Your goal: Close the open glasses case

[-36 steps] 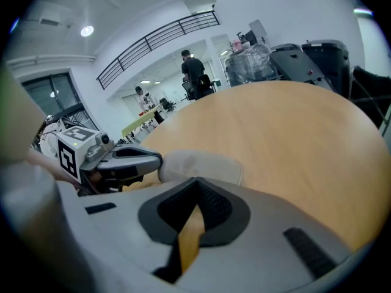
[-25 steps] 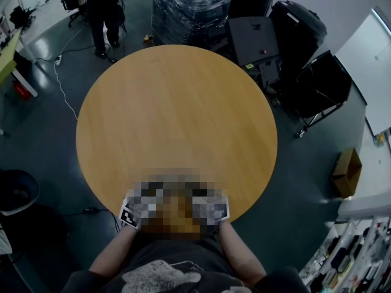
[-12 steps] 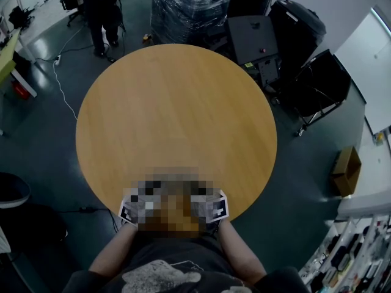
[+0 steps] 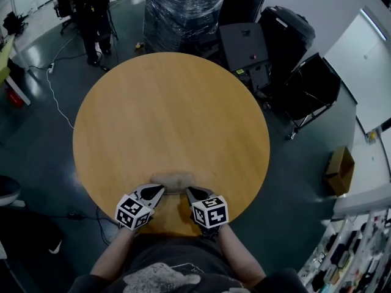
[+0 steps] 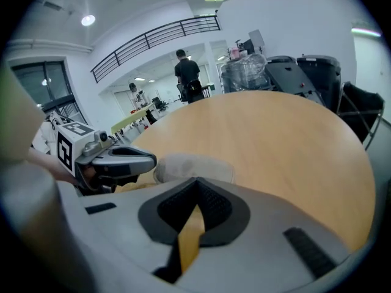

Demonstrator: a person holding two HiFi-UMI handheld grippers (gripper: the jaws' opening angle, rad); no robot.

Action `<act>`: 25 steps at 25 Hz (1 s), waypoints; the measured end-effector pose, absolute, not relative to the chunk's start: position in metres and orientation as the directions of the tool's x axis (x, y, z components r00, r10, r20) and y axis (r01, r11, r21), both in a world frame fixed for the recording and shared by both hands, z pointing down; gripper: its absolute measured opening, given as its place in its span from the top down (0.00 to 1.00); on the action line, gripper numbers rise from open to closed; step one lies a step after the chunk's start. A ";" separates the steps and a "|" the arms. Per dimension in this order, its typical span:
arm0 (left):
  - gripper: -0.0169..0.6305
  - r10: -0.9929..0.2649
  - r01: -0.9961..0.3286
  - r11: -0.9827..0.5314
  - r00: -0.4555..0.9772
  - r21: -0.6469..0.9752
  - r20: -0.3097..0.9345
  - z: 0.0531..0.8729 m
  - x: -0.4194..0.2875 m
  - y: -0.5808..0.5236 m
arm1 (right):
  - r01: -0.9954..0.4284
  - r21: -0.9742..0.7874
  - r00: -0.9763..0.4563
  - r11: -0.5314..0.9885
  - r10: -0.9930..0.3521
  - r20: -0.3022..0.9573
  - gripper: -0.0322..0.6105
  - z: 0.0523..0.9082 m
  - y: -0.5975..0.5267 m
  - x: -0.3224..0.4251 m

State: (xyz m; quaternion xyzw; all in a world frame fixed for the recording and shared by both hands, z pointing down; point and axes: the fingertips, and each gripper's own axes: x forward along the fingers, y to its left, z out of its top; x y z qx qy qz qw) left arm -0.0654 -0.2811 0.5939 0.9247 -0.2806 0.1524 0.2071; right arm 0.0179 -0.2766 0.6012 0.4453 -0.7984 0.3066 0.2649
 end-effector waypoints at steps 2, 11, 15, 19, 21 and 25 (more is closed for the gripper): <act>0.96 -0.455 -0.570 -0.766 0.807 0.297 0.376 0.586 -0.065 -0.280 | -0.875 -0.262 -0.468 0.407 -0.571 0.674 0.97 0.595 -0.278 0.019; 0.96 -0.364 -0.459 -0.810 0.882 0.365 0.300 0.579 -0.064 -0.275 | -0.899 -0.321 -0.436 0.297 -0.670 0.601 0.97 0.581 -0.278 0.022; 0.96 -0.364 -0.461 -0.829 0.875 0.318 0.320 0.583 -0.072 -0.276 | -0.902 -0.337 -0.426 0.269 -0.678 0.599 0.97 0.587 -0.270 0.017; 0.96 -0.380 -0.467 -0.820 0.876 0.331 0.296 0.576 -0.074 -0.275 | -0.907 -0.325 -0.415 0.269 -0.702 0.579 0.97 0.586 -0.269 0.013; 0.96 -0.382 -0.468 -0.816 0.877 0.338 0.291 0.573 -0.073 -0.269 | -0.906 -0.318 -0.419 0.280 -0.711 0.565 0.97 0.584 -0.265 0.011; 0.96 -0.410 -0.491 -0.794 0.868 0.358 0.280 0.568 -0.074 -0.249 | -0.892 -0.331 -0.445 0.307 -0.719 0.533 0.97 0.577 -0.250 0.011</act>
